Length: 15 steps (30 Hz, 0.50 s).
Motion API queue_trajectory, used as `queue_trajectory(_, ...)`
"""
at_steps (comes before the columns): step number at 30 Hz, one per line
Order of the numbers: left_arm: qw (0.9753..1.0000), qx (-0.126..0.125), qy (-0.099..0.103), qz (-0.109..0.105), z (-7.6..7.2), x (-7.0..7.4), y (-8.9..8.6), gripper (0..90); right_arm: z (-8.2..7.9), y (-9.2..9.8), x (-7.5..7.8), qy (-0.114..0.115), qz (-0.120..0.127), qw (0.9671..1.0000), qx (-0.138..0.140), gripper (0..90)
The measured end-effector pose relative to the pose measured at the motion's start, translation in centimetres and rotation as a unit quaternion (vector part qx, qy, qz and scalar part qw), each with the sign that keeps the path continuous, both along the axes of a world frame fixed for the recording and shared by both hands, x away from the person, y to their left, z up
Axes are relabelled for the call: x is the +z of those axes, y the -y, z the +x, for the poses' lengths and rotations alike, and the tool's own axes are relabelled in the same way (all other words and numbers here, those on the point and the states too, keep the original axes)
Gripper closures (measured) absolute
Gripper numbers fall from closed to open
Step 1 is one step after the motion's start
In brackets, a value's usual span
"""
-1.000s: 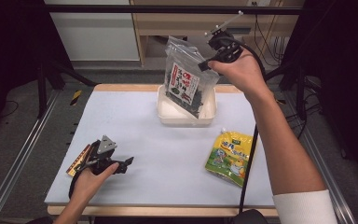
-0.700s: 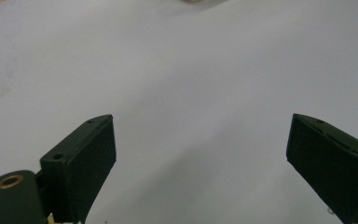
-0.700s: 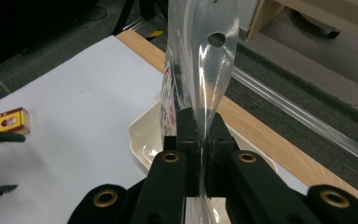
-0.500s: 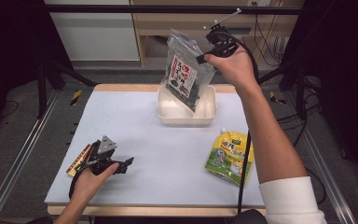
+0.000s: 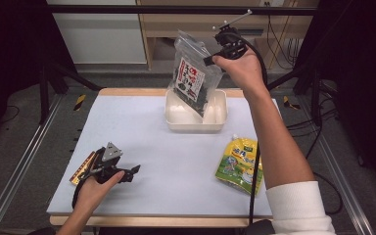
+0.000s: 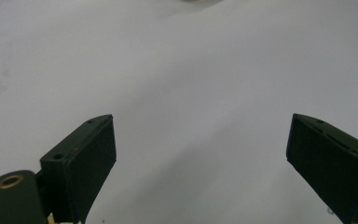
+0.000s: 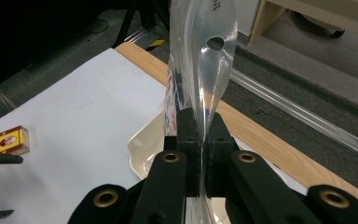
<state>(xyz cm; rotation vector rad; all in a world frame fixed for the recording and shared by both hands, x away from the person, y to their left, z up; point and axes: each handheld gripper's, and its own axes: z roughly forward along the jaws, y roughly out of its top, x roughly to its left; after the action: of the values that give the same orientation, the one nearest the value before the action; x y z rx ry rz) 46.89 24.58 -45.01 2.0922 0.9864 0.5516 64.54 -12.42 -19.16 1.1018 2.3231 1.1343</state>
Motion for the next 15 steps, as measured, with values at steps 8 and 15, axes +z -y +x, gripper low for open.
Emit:
queue_trajectory(8,1.0,0.0,0.001,0.001,0.02,0.05,-0.11,8.0,0.07,-0.16,-0.05,0.003,0.004,1.0,0.0,87.5)
queue_trajectory(15,1.0,0.0,0.0,0.001,0.0,0.02,-0.05,8.0,0.19,-0.4,-0.37,0.004,0.011,0.9999,-0.001,87.5)
